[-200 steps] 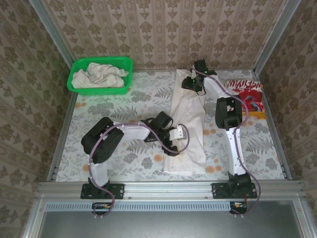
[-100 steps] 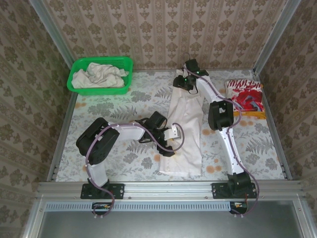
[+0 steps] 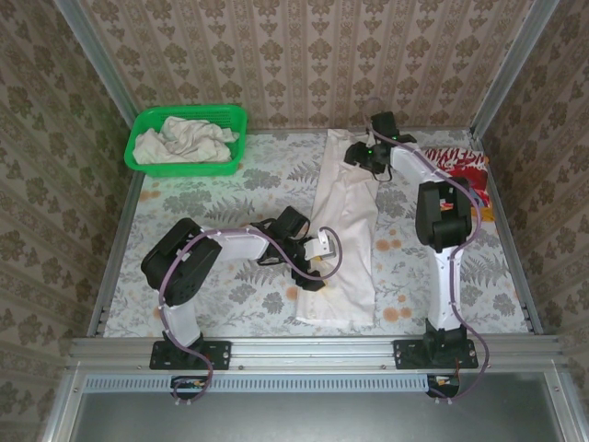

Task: Fold and stack the t-shirts

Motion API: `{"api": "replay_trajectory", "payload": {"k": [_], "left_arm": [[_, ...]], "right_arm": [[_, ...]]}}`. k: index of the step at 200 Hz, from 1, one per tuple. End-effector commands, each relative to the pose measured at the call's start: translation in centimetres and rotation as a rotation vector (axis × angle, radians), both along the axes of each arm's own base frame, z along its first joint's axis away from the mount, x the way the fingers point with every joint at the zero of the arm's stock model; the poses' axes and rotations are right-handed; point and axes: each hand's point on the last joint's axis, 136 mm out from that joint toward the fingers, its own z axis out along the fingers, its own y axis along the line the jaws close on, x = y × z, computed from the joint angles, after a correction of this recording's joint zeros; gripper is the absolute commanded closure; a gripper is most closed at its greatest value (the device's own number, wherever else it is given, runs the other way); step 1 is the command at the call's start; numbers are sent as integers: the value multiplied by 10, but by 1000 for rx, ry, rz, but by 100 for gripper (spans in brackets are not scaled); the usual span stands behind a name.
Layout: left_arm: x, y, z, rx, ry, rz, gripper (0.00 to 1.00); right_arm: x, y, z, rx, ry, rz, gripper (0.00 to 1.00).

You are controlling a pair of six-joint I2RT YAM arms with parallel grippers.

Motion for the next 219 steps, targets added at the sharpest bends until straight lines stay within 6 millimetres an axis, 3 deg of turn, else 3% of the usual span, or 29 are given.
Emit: {"api": "replay_trajectory", "payload": {"k": [1,44,85,137,170,200,219], "left_arm": [[-8,9,-6,34,67,8,12],[-11,14,-5,36,61,11,12],[-15,20,-5,41,56,25,11],[-1,17,2,-8,33,71,10],[11,12,14,-52,-1,93,9],[21,0,42,-137,-46,104,7],[27,-3,64,-200,-75,119,5]], "right_arm": [[-7,-19,-24,-32,31,-53,42],[-10,-7,-53,-9,97,-9,48],[5,24,-64,7,115,54,49],[27,55,-65,43,111,90,49],[35,60,-43,52,77,121,48],[31,62,-1,49,-2,162,44],[19,61,25,45,-72,195,36]]}}
